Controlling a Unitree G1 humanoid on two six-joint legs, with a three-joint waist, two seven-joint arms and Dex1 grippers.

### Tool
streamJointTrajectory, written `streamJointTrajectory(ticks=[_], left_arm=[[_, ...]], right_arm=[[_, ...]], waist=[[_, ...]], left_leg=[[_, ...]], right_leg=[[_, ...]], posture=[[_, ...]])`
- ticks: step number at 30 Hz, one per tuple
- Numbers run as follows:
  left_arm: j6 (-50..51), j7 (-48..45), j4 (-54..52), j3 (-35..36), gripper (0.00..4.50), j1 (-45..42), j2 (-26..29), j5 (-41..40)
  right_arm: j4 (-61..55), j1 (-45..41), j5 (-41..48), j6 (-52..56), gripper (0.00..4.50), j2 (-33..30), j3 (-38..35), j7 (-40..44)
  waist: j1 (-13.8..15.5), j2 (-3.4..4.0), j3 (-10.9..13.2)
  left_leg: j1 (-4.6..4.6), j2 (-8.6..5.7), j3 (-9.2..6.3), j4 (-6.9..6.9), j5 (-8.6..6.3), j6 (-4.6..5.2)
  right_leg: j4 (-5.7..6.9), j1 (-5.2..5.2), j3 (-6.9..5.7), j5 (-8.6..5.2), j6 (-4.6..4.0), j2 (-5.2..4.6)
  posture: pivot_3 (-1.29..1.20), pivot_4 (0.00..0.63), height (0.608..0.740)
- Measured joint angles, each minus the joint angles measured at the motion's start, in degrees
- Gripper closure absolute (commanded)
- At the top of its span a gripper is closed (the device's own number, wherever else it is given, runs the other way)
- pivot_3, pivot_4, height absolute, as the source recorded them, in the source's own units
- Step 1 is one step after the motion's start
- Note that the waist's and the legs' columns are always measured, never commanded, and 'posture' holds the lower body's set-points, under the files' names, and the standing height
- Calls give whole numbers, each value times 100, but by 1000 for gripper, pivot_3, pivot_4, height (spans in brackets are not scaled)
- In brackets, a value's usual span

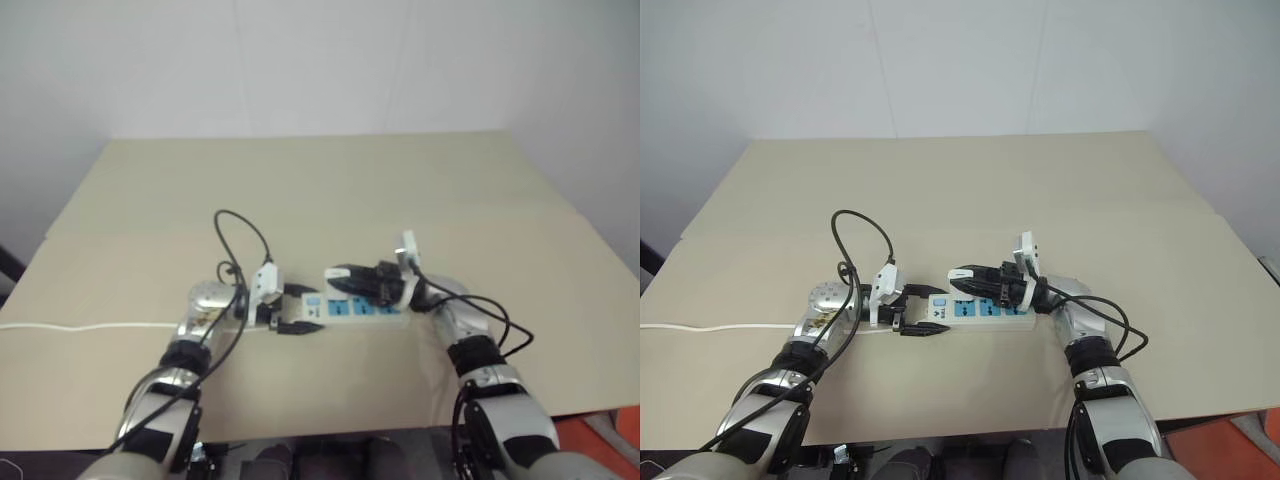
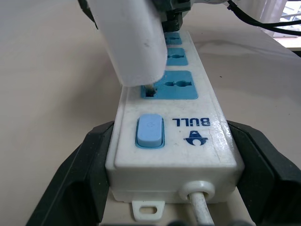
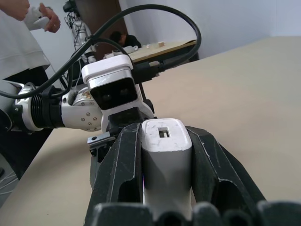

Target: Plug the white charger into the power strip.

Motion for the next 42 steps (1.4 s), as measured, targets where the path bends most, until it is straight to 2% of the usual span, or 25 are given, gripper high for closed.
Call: streamJointTrajectory(ticks=[16, 26, 34, 42], left_arm=[[0, 52, -20, -36, 1240, 9, -10, -12], [105, 95, -84, -56, 1240, 57, -7, -10], [159, 153, -77, -50, 1240, 84, 57, 1], [240, 186, -79, -46, 1240, 102, 86, 0]], right_arm=[[246, 28, -272, -504, 3377, -21, 11, 185], [772, 63, -440, -2161, 3377, 19, 74, 362], [1253, -284, -612, -2237, 3377, 35, 252, 383], [1512, -546, -642, -1601, 3377, 48, 305, 376]], waist=[[20, 1, 0], [22, 1, -1], [-40, 3, -2], [-73, 7, -6]], left_leg=[[6, -1, 0, -3, -1, 0], [44, 1, 0, -8, -2, 1], [110, 5, 0, -17, -26, 33], [133, 6, -1, -18, -28, 31]], right_leg=[[-1, 6, 0, 0, 0, -1], [-4, 41, 0, -1, 0, 1], [-8, 90, 5, -3, 0, 4], [-7, 91, 8, -5, -3, 4]], posture=[[0, 150, 740], [0, 150, 740], [0, 150, 740], [0, 150, 740]])
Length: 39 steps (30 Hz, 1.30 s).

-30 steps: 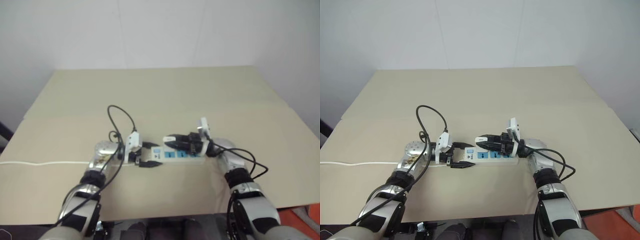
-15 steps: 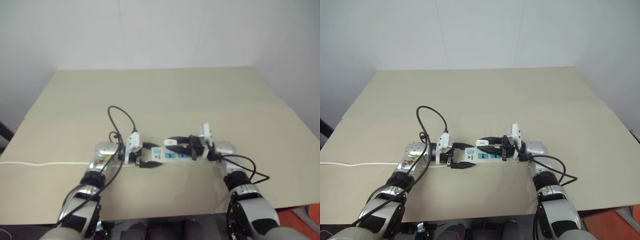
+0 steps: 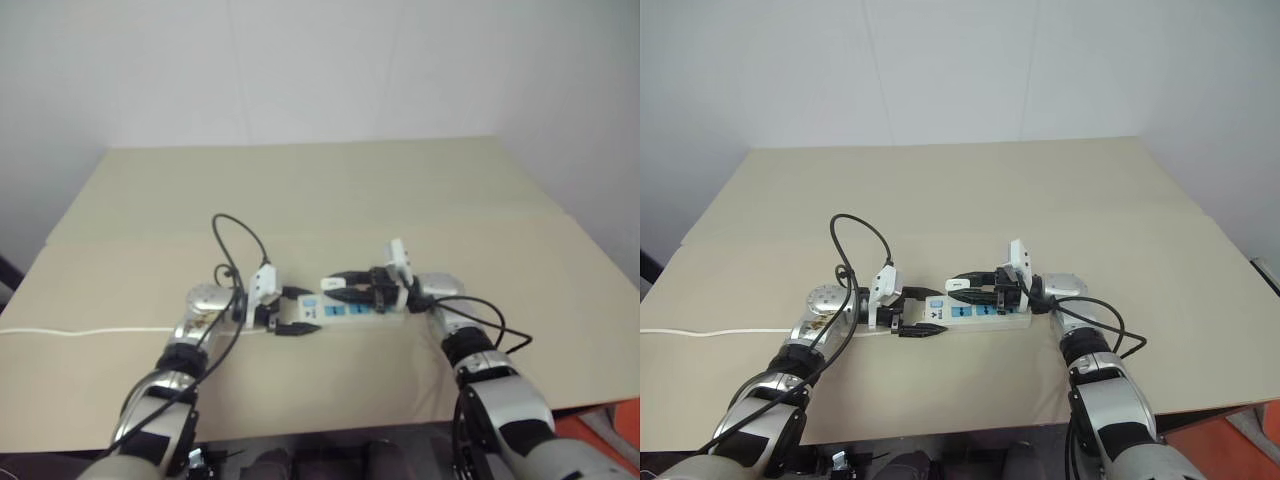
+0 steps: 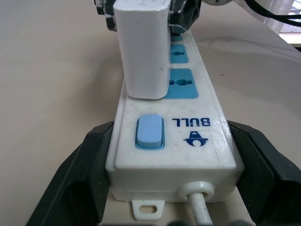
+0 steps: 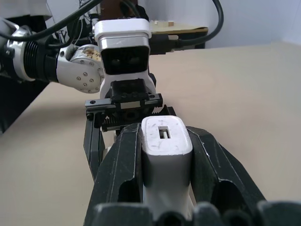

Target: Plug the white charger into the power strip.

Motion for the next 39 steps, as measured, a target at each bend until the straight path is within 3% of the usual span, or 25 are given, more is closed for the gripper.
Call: streamJointTrajectory(ticks=[14, 24, 33, 39], left_arm=[[-5, 12, -4, 6, 1240, 25, 13, -2], [-37, -13, -14, -9, 1240, 44, -20, -10], [-115, -57, -21, -16, 1240, 44, -37, -18], [-141, -98, -35, -16, 1240, 43, -36, -37]], right_arm=[[-69, 60, 1, 156, 3377, 47, -51, -70], [-136, 190, -127, 48, 47, -59, -159, -85], [-537, 351, -171, 135, 17, -314, -228, 92], [-1060, 115, -180, 1468, 17, -567, -200, 76]], waist=[[-17, 4, -13], [17, 4, -13], [59, 4, -12], [76, 15, -5]], left_leg=[[4, 1, -1, -3, -4, -1], [3, -1, -4, -16, -8, -3], [-2, -2, -3, -47, -5, -8], [-22, -2, -2, -57, -2, -13]], right_leg=[[0, -1, 1, 0, 0, 0], [-6, -1, -2, -1, 1, 0], [-5, -4, -2, -1, 0, 0], [-5, -24, -1, -3, -3, -2]], posture=[[0, 150, 740], [0, 150, 740], [0, 150, 740], [0, 150, 740]])
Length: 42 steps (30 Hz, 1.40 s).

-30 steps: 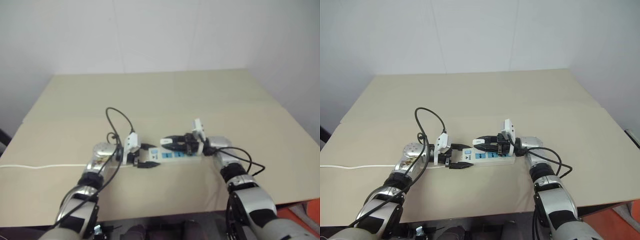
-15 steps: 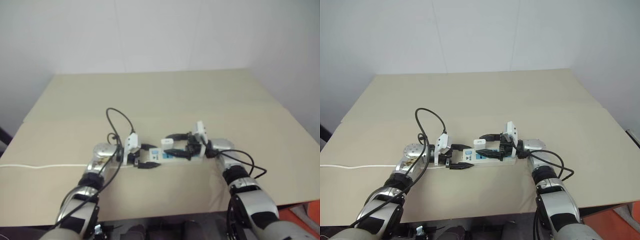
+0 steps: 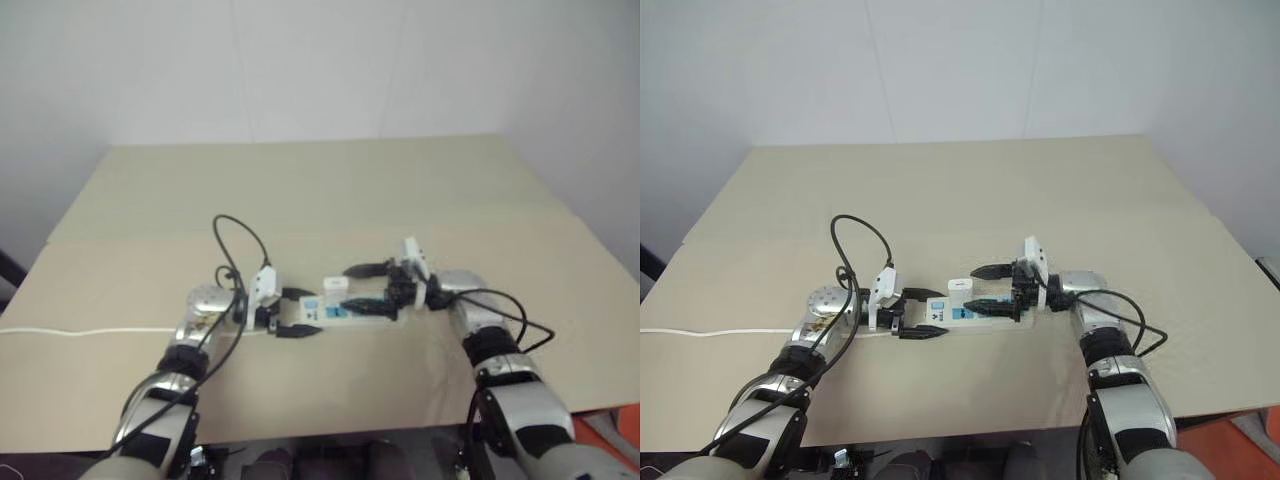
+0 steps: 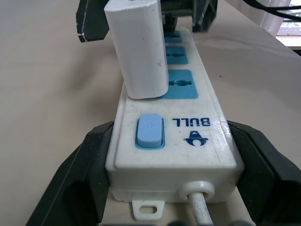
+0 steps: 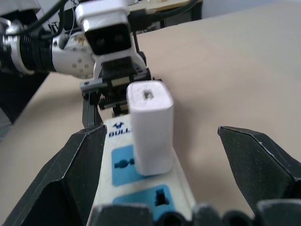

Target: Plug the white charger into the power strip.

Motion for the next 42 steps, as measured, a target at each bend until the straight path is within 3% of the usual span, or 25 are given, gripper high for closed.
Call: streamJointTrajectory(ticks=[10, 25, 28, 36, 42], left_arm=[[-20, 5, -18, -7, 1240, -3, -33, -3], [-87, 12, -18, -11, 1240, 6, -34, -3], [-88, 13, -18, -10, 1240, 8, -34, -4], [-107, -8, -48, -23, 1240, 31, -36, -5], [-108, 6, -72, -25, 1240, 44, -38, -4]], right_arm=[[-1049, -221, 135, 1075, 17, -57, 95, 18], [-1014, 106, -17, 1042, 17, 79, 386, -180], [-951, 105, -17, 1043, 598, 79, 386, -171], [-878, 94, -19, 1036, 3284, 64, 367, -142], [-854, 85, -19, 880, 3314, 59, 368, -132]], waist=[[33, 0, 0], [36, 0, 0], [35, 0, 0], [36, 0, 0], [37, 0, 0]], left_leg=[[-11, 1, -1, -8, 2, -3], [-14, 0, -1, -8, 7, -11], [-14, 0, -1, -8, 7, -11], [-14, 0, -1, -9, 7, -12], [-14, 0, -1, -9, 15, -25]], right_leg=[[-1, -8, -7, -2, -3, 0], [-2, -10, -8, -2, -3, 1], [-2, -10, -8, -2, -3, 0], [-2, -10, -8, -2, -3, 0], [-3, -10, -9, -2, -3, 0]], posture=[[0, 150, 740], [0, 150, 740], [0, 150, 740], [0, 150, 740], [0, 150, 740]])
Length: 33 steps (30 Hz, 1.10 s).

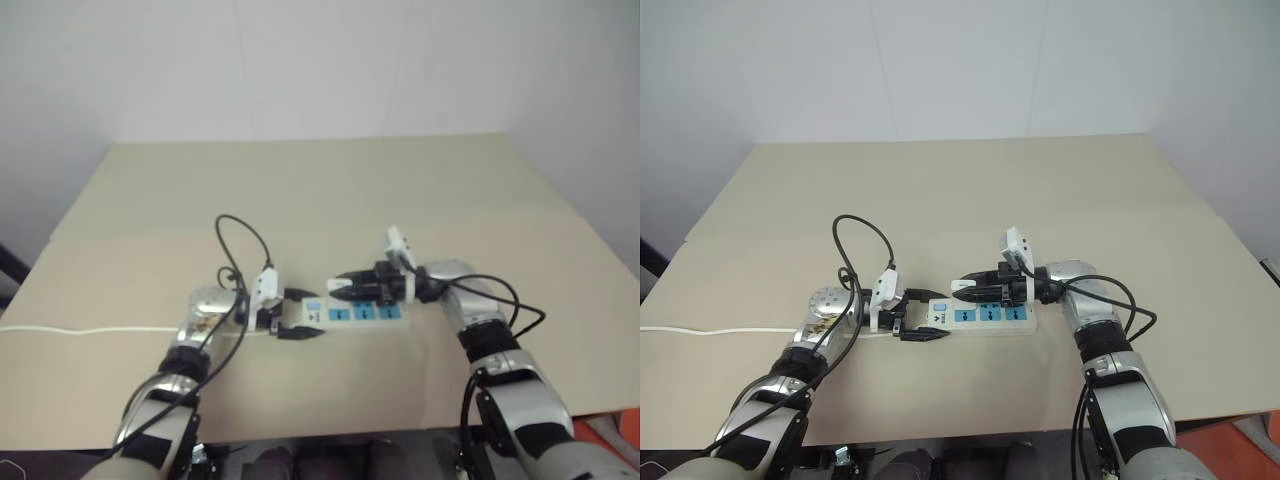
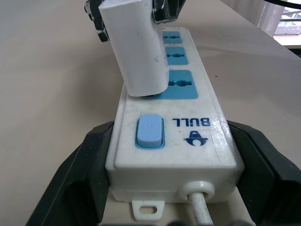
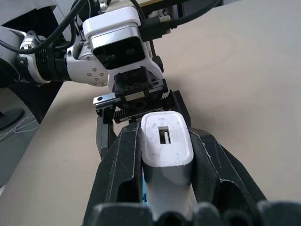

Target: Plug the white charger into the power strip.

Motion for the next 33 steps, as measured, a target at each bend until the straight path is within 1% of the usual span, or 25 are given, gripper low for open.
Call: streamJointTrajectory(ticks=[3, 11, 18, 24, 33], left_arm=[[0, 4, 0, 0, 1240, 0, 0, 0], [3, 6, 1, -4, 1240, 1, 9, 1], [6, 17, 1, -4, 1240, 11, 13, 2], [12, 23, 0, 2, 1240, 45, 21, 0], [18, 37, -4, 5, 1240, 68, 27, -1]], right_arm=[[52, 10, 0, -195, 3314, 7, 1, 34], [81, 222, -44, -1138, 3314, 64, -8, 74], [231, 223, -130, -1567, 3314, 92, 55, 99], [442, 219, -213, -1762, 3314, 158, 58, 28], [538, 231, -217, -1950, 3314, 188, 61, -28]], waist=[[0, 0, 0], [-5, 0, 0], [-9, 0, 0], [-15, 0, -1], [-15, 2, -4]], left_leg=[[0, 0, 0, 0, 0, 0], [2, 1, 0, 0, 1, -1], [9, 1, 0, 0, 0, 0], [35, 2, 0, -6, -11, 19], [41, 3, 0, -7, -11, 19]], right_leg=[[0, 0, 0, 0, 0, 0], [0, 3, 0, 0, 0, 1], [0, 10, 0, 0, 0, 2], [-2, 30, 1, -1, 0, 3], [-3, 31, 2, -1, 0, 3]], posture=[[0, 150, 740], [0, 150, 740], [0, 150, 740], [0, 150, 740], [0, 150, 740]])
